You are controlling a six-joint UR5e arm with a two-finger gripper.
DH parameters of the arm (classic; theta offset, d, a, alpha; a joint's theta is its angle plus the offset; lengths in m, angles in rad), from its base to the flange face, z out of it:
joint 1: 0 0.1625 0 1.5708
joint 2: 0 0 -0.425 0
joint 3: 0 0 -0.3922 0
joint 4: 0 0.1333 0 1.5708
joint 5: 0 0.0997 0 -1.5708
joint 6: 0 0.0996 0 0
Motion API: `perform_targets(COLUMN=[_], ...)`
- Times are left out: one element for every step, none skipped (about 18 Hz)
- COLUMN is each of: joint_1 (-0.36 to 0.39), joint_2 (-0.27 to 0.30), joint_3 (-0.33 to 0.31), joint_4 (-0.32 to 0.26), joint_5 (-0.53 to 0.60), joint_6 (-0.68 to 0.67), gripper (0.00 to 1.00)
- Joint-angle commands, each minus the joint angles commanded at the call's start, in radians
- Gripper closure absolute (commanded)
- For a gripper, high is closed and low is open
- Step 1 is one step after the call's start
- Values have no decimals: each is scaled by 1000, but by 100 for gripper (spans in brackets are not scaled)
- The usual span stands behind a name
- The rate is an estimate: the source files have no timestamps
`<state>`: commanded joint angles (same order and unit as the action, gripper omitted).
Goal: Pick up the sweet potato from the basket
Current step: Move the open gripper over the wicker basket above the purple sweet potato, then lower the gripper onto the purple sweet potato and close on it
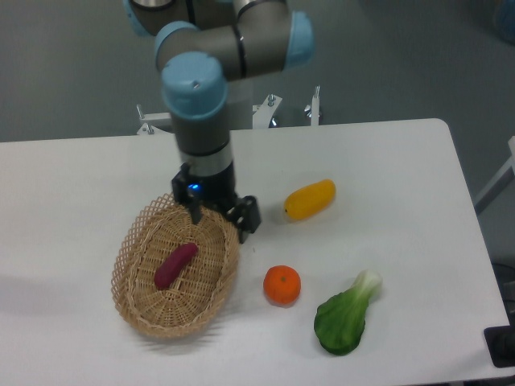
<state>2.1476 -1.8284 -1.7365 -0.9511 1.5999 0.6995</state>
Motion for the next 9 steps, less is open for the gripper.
perform_targets(joint_1=[-3, -8, -17, -20, -23, -29, -34, -35, -37], joint_2=[-3, -12, -23, -34, -43, -52, -66, -80, -93], joint_3=[-5, -17, -23, -25, -28, -31, -32, -34, -35], joint_4=[-3, 0, 6, 15, 29, 38, 47, 52, 54], joint_5=[0, -3, -1, 0, 0, 0, 0, -1, -1], joint_6=[14, 12, 11, 12, 12, 12, 12, 14, 17], gripper=[0, 0, 0, 0, 0, 0, 0, 0, 0])
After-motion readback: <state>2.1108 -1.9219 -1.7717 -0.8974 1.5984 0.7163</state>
